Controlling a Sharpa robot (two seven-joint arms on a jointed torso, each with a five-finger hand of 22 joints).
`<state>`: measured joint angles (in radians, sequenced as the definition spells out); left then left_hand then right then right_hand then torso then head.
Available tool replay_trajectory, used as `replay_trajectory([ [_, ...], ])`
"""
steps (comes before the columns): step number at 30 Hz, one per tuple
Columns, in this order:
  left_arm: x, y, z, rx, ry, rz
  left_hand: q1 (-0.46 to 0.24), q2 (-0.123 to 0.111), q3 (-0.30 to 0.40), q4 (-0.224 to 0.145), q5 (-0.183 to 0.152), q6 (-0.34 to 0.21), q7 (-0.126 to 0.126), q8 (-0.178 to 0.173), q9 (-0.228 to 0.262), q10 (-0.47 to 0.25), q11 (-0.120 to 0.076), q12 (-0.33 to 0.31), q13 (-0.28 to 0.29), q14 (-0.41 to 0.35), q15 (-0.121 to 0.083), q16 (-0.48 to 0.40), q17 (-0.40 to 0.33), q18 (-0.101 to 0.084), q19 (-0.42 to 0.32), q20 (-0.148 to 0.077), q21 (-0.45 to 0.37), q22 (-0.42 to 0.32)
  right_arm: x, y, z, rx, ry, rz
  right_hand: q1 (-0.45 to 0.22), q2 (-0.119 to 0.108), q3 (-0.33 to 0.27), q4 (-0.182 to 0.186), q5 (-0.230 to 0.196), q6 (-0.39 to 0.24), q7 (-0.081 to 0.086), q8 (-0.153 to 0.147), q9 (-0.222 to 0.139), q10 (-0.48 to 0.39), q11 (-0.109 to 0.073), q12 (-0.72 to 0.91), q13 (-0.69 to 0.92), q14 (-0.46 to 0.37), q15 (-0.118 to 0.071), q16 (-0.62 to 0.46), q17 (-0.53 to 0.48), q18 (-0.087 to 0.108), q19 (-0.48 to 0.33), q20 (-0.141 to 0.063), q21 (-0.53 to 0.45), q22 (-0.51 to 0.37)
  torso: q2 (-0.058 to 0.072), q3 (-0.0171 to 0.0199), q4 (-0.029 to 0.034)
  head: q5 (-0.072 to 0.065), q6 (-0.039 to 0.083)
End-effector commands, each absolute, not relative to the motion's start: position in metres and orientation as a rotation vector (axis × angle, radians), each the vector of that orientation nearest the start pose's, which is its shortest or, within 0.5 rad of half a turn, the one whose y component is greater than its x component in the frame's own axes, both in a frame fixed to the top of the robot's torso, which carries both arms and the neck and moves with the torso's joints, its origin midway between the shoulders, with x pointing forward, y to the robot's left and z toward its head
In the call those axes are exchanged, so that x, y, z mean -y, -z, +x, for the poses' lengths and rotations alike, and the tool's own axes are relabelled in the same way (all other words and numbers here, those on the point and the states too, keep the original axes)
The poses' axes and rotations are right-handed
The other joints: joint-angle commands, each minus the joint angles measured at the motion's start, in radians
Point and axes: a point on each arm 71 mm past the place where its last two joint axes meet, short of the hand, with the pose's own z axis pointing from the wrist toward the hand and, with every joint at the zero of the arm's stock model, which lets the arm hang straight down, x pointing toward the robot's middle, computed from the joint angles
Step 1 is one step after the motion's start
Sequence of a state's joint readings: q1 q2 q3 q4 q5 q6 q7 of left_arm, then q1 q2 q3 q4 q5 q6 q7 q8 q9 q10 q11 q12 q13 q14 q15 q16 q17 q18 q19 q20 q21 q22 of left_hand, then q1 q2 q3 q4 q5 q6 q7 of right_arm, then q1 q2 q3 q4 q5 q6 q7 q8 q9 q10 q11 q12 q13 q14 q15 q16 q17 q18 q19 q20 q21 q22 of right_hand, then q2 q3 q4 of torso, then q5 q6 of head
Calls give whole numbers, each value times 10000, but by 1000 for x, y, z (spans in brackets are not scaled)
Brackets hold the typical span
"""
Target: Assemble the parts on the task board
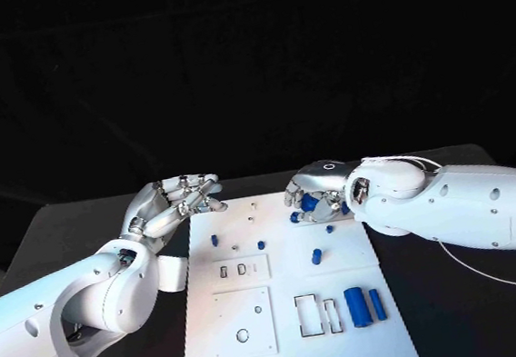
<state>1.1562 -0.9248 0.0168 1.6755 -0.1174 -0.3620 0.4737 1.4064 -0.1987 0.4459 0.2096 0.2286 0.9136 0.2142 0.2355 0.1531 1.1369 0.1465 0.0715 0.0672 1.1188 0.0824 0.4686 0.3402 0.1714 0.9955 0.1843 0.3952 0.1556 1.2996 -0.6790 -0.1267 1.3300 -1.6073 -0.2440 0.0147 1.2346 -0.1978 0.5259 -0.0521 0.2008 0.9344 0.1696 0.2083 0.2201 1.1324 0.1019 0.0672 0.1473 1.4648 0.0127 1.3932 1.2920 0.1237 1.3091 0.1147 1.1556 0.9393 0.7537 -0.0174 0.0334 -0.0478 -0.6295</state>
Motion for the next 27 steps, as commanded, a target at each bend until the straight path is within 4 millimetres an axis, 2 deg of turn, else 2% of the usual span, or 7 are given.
replay_trajectory([
  [1, -204, 155, 460, -13482, 16369, -9412, -82, -10, 46, 4, -39, -13, 34, -36, -9, -7, 23, -59, -11, 17, 4, 53, 13, 100, 58, 29, 38, 11, 162, 180, 520, -16346, -5453, -5239, 13, -54, -13, 68, -36, -72, 23, -21, 19, -62, 40, 48, 8, 582, 73, 59, 32, -87, 54, 36, 86, 34, 34, -10, 11, -2, -8],
  [7, -204, 155, 460, -13487, 16355, -9422, -87, -8, 48, 0, -38, -20, 37, -44, -11, -25, 27, -70, -13, 10, 6, 68, 27, 100, 57, 29, 43, 13, 160, 181, 520, -16386, -5415, -5300, 38, -28, -1, 86, -30, -52, 14, 1, 45, -73, 36, 75, 19, 592, 75, 130, 107, -96, 66, 42, 166, 136, 51, -16, 9, -3, 5],
  [17, -204, 155, 460, -13510, 16357, -9431, -93, -1, 52, -5, -36, -24, 44, -51, -13, -41, 32, -78, -14, 7, 7, 88, 46, 101, 58, 28, 51, 15, 158, 184, 521, -16413, -5379, -5361, 53, 33, 29, 139, -27, 13, 10, 55, 94, -69, 34, 121, 38, 599, 78, 212, 183, -107, 71, 51, 271, 268, 81, -6, 24, 7, -18],
  [27, -205, 156, 460, -13519, 16333, -9457, -95, 8, 58, -8, -35, -27, 47, -56, -14, -51, 34, -82, -15, 5, 8, 104, 61, 101, 59, 27, 57, 17, 155, 189, 520, -16427, -5471, -5398, 126, 245, 182, 270, -44, 242, -61, 236, 248, 78, -30, 268, 97, 601, 39, 350, 291, -126, 70, 34, 484, 541, 90, -2, -1, 37, -77],
])
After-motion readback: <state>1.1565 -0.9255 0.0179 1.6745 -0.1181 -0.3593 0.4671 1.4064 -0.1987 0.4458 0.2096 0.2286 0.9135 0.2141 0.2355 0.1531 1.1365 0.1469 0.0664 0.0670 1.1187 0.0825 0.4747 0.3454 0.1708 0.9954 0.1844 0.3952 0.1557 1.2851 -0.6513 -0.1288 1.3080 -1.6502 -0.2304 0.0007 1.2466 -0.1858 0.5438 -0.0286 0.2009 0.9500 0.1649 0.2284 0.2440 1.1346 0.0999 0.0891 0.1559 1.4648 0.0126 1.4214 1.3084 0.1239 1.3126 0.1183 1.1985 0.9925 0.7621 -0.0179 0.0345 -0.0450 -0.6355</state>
